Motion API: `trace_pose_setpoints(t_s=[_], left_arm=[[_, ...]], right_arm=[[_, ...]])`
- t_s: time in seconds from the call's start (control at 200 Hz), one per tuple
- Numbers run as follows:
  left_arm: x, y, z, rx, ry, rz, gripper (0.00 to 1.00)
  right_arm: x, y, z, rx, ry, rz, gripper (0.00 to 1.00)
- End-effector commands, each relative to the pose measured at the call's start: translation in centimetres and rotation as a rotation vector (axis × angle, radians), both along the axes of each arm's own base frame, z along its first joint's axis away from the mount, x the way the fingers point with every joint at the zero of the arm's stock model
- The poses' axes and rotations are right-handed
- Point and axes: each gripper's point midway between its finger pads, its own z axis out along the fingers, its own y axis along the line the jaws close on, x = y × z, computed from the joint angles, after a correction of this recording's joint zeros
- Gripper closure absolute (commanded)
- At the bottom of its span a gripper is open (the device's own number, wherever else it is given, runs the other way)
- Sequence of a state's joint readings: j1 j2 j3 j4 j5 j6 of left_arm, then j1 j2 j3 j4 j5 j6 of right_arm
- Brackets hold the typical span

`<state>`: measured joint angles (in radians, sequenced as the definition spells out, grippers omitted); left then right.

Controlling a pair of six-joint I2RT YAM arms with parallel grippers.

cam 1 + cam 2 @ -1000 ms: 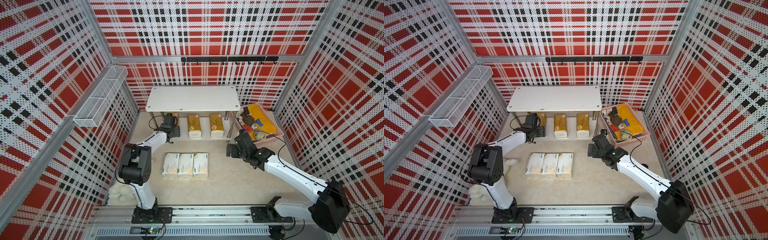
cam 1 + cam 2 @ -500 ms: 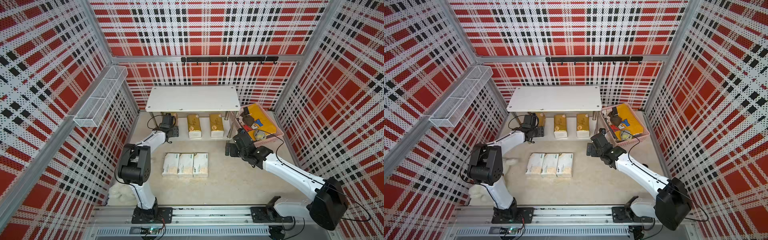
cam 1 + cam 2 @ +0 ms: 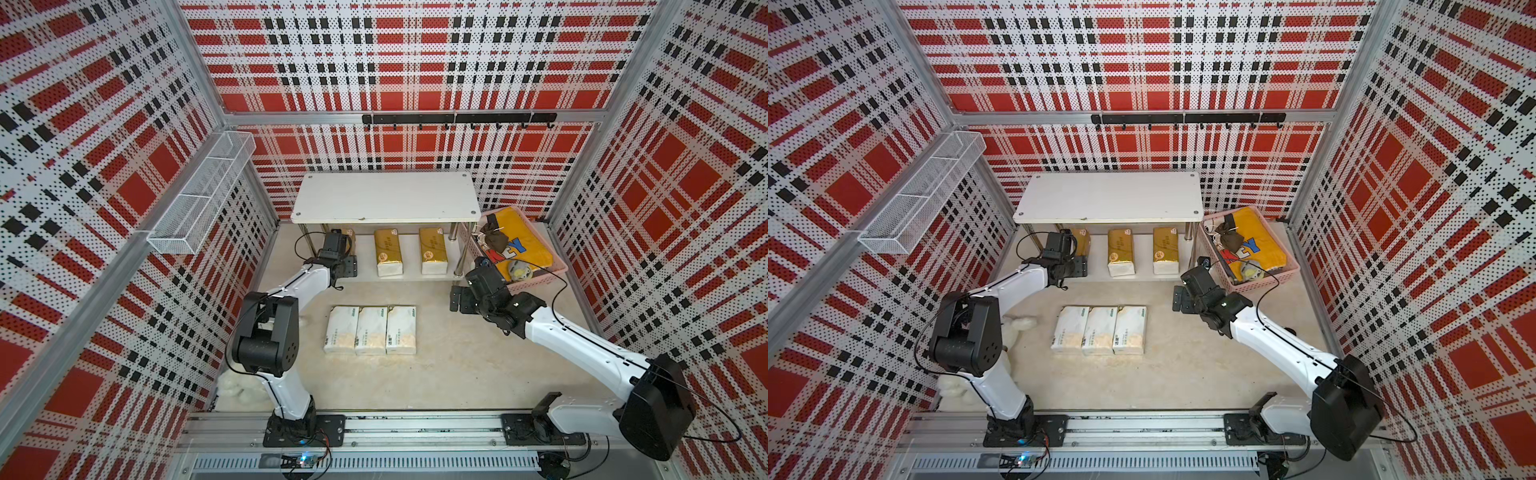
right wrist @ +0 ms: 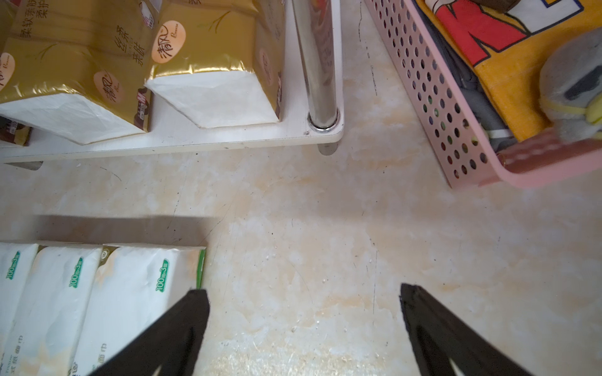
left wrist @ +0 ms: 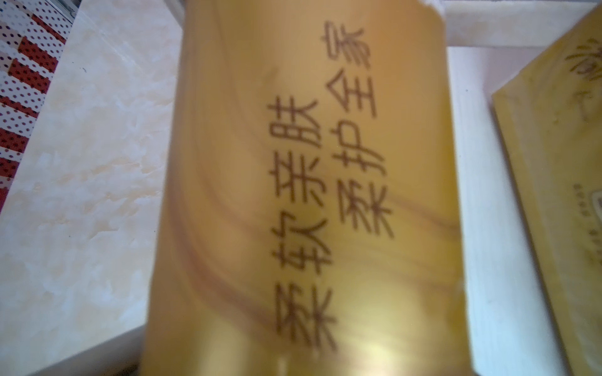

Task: Place the tissue boxes on the shelf by color
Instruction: Place a box of tissues on the shelf.

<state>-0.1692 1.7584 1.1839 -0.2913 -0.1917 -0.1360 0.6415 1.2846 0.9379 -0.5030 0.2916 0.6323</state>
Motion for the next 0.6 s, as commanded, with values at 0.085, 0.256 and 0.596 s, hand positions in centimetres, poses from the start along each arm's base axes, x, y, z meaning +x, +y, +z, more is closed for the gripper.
trace_pose_setpoints(t_s=[0.085,0.256,0.596], left_arm=[[0.0,0.3,0.3,0.026,0.017,-0.003,0.19],[0.2,0.2,0.3,0.025,0.01,0.004,0.12],[0.2,0.5,3.2,0.004,-0.056,0.051,0.08]], right_arm=[[0.1,0.6,-0.3,0.004,-0.003,0.014,0.0],[0.0,0.4,0.2,0.005,-0.016,0.011,0.0],[-0.5,-0.2,0.0,-0.009,-0.016,0.008,0.0]])
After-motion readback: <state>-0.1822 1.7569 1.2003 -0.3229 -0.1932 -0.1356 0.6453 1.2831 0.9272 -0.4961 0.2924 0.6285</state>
